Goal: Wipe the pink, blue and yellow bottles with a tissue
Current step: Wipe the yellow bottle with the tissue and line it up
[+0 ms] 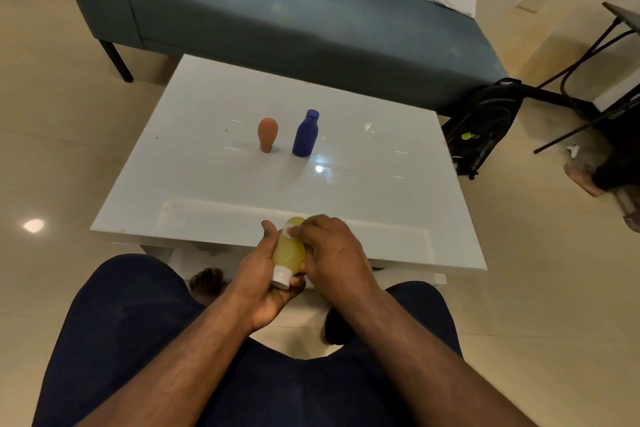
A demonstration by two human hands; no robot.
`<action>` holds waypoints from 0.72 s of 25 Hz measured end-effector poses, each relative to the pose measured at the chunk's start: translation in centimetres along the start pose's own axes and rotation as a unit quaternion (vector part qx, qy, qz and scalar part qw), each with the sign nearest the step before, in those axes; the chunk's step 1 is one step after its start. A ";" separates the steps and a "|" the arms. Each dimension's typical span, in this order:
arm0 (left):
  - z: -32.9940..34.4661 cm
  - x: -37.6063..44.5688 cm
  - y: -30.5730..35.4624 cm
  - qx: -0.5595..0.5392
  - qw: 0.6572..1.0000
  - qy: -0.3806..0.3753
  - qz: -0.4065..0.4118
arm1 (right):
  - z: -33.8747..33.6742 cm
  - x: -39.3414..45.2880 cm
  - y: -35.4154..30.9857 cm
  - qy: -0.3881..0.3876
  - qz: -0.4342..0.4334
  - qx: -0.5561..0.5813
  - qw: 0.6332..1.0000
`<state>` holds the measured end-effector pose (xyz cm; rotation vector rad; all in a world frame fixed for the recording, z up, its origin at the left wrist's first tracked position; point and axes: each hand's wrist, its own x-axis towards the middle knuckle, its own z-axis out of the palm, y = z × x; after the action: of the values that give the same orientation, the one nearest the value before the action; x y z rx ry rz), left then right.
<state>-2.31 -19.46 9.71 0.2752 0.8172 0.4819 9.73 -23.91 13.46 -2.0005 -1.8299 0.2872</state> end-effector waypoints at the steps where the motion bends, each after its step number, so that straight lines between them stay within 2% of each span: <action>1: 0.1 0.0 0.0 0.000 1.000 0.000 0.000 | 0.1 0.4 0.1 0.009 0.021 0.005 1.000; 3: -0.1 0.0 0.0 -0.008 1.000 -0.001 -0.007 | 0.6 0.2 -0.6 0.006 0.024 -0.002 1.000; 6: -0.4 -0.1 0.3 -0.021 1.000 0.006 -0.008 | 0.9 -2.2 -2.1 -0.005 -0.043 0.010 0.999; 8: -0.2 -0.2 0.4 -0.017 1.000 0.003 -0.012 | 0.8 -2.6 -1.6 -0.007 -0.054 0.029 0.998; 13: 0.4 -0.6 0.4 -0.024 1.000 0.001 -0.012 | 1.1 -0.1 0.2 0.037 0.022 0.031 0.999; 18: -0.5 -0.3 0.8 -0.040 0.999 0.023 -0.024 | 1.3 -3.0 -2.2 0.007 -0.056 0.039 0.998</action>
<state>-3.15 -18.90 9.93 0.1695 0.8456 0.4760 6.83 -26.57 12.84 -1.8366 -1.8838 0.3053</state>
